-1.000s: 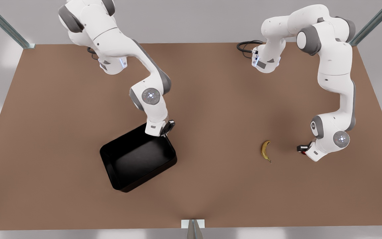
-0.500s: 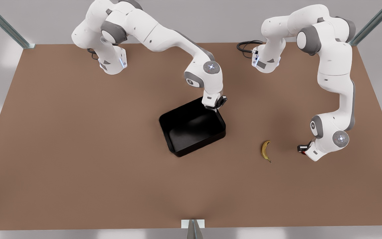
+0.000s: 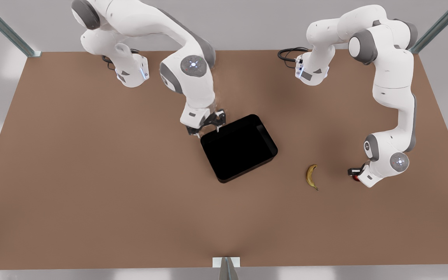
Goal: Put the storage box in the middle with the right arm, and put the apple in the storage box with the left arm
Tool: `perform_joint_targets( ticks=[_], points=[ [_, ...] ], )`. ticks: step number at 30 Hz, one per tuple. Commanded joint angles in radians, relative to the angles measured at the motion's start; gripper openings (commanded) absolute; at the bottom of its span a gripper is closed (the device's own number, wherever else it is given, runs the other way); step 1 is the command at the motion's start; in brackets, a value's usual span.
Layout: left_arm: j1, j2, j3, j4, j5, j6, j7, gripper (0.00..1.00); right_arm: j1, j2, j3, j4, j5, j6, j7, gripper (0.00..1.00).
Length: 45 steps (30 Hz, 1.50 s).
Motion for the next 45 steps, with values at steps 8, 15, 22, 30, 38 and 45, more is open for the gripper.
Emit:
perform_joint_targets(
  ticks=[8, 15, 22, 30, 38, 45],
  points=[
    [0.000, -0.004, 0.000, -0.008, -0.002, -0.005, 0.002, 0.72, -0.487, -0.259, 0.122, -0.088, -0.055, -0.131, -0.264, 1.00],
    [0.000, -0.007, 0.000, -0.012, -0.002, -0.007, 0.001, 0.67, -0.471, -0.255, 0.123, -0.059, -0.050, -0.193, -0.242, 1.00],
    [0.002, -0.010, 0.000, -0.012, -0.002, -0.007, 0.002, 0.67, -0.472, -0.229, 0.123, -0.049, -0.056, -0.192, -0.249, 1.00],
    [0.002, -0.025, 0.000, -0.023, -0.004, -0.010, 0.002, 0.67, -0.466, -0.221, 0.123, -0.045, -0.056, -0.186, -0.245, 1.00],
    [0.002, -0.019, 0.000, -0.026, -0.005, -0.008, 0.002, 0.65, -0.461, -0.210, 0.125, -0.049, -0.050, -0.195, -0.245, 1.00],
    [0.002, -0.024, 0.000, -0.029, -0.005, -0.010, 0.002, 0.62, -0.477, -0.126, 0.122, 0.009, -0.032, -0.209, -0.258, 1.00]
  ],
)
